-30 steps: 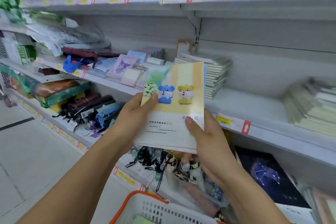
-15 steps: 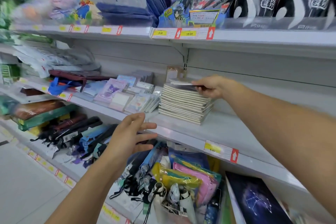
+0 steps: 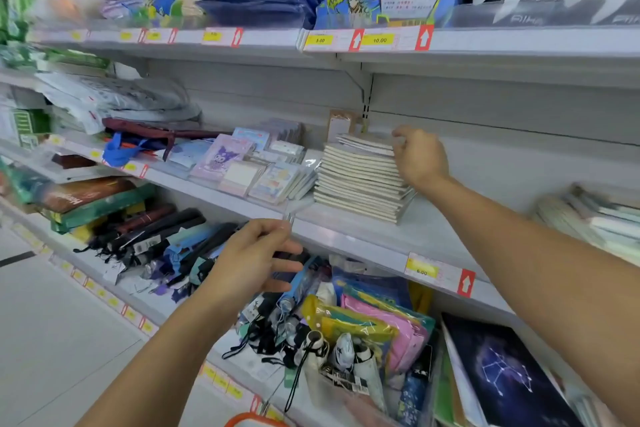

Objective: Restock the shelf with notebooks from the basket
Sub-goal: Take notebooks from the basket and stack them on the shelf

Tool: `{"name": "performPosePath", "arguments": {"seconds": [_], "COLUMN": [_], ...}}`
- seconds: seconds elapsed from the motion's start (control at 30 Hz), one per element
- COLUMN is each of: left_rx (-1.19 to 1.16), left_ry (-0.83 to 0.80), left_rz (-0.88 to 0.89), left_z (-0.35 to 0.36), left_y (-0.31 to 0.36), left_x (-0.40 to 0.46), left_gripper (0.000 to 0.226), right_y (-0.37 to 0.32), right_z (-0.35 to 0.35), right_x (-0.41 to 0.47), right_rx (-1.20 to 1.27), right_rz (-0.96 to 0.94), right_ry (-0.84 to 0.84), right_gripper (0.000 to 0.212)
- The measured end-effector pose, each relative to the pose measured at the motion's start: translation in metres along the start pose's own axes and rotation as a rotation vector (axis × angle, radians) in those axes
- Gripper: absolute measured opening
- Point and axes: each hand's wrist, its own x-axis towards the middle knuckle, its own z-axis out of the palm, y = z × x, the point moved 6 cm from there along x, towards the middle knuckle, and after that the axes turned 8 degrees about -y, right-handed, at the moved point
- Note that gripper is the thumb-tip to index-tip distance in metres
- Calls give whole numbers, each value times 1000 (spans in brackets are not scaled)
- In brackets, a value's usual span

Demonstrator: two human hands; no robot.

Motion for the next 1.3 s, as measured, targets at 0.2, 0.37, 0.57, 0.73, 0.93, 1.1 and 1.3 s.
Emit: {"name": "performPosePath", "arguments": {"seconds": [0.2, 0.37, 0.57, 0.73, 0.93, 1.1, 1.3], "left_rx": [857, 1216, 1205, 1246, 1232, 1233, 1041], "left_ry": [-357, -698, -596, -631, -617, -547, -571], "left_rz": [-323, -684, -600, -655, -627, -591, -608], "left_z": [2, -6, -21, -25, -24, -28, -24], "left_y": [-56, -108, -105, -109, -106, -103, -99], "left_x": [-19, -46, -43, -47, -45, -42, -52], "left_gripper": [32, 42, 42, 43, 43, 71, 89], "right_y": [-29, -7, 9, 18, 24, 44, -2], "right_z": [127, 289, 320, 332, 314, 247, 188], "right_x": [-235, -471, -512, -502, -492, -440, -370], "right_rx": [495, 422, 168, 91, 281, 1004, 1828], "right_rz": [-105, 334, 378, 436, 413, 681, 673], "right_ry": [-137, -1091, -1079, -1137, -789, -465, -413], "right_gripper": [7, 73, 110, 107, 34, 7, 12]}}
